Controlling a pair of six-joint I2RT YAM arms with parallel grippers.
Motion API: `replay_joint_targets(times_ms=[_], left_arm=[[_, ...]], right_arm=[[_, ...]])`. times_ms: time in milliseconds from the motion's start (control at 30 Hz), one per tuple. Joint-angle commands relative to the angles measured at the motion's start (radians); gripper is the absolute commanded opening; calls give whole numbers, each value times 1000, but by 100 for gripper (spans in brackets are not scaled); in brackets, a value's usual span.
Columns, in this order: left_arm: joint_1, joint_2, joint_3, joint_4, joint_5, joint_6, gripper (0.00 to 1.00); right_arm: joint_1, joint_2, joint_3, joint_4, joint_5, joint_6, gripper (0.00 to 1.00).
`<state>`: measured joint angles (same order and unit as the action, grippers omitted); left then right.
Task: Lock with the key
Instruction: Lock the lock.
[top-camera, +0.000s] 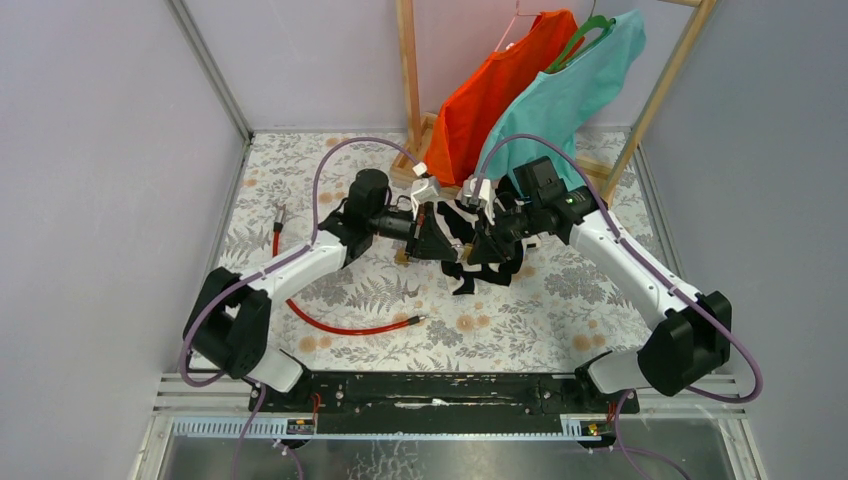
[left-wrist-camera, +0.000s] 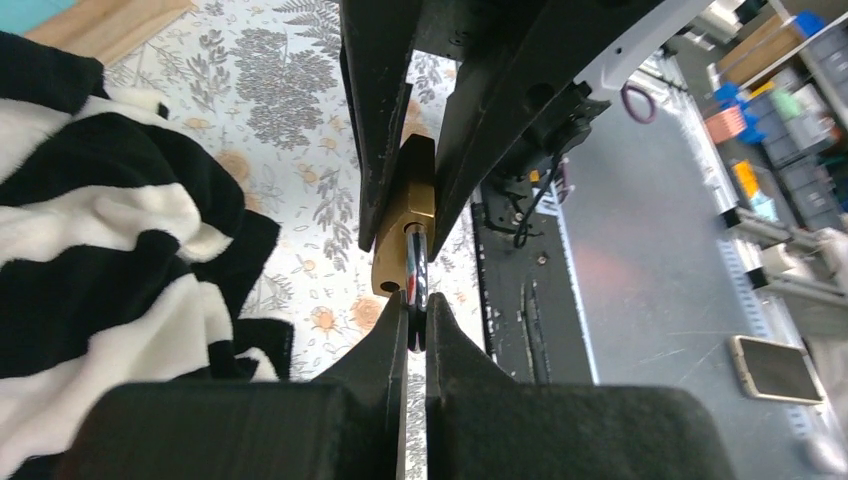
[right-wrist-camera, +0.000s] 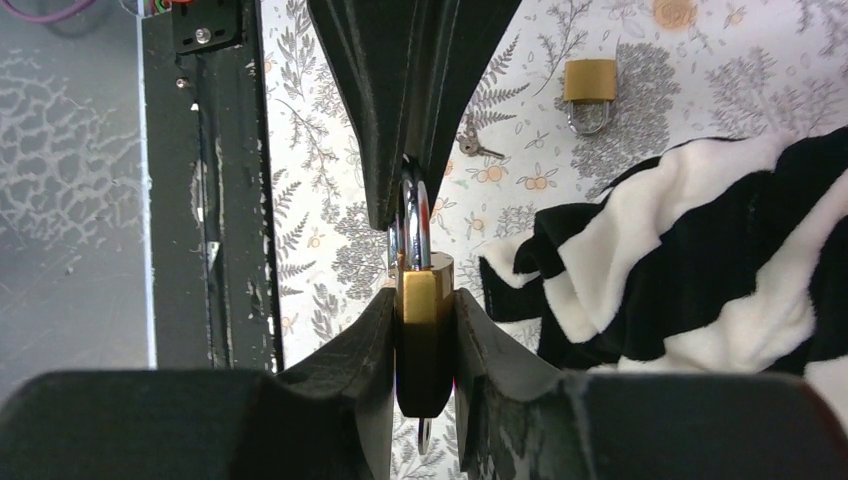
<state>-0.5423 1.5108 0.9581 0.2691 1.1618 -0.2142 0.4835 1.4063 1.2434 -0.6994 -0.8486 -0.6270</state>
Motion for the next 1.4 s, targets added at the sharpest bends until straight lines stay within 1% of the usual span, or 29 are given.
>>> replay_joint_targets(times_ms=[0, 300, 567, 667, 800, 1033, 1367], left_arm=[[-69, -42, 97, -279, 10, 297, 0], [15, -17, 182, -465, 79, 409, 7], [24, -54, 180, -493, 15, 463, 2], [16, -61, 177, -490, -19, 468, 0], [-11, -67, 154, -424, -44, 429, 0], [-36, -65, 120, -338, -47, 370, 0], [-57, -65, 89, -290, -35, 363, 0]], right_arm=[[-6, 14, 95, 127, -59, -89, 0], [-45, 33, 131, 29, -77, -160, 0], [-47, 97, 195, -82, -165, -198, 0], [-47, 98, 190, -56, -241, -152, 0], [-44, 110, 186, -19, -323, -93, 0], [-26, 99, 158, 50, -335, -28, 0], [13, 107, 162, 53, -343, -10, 0]])
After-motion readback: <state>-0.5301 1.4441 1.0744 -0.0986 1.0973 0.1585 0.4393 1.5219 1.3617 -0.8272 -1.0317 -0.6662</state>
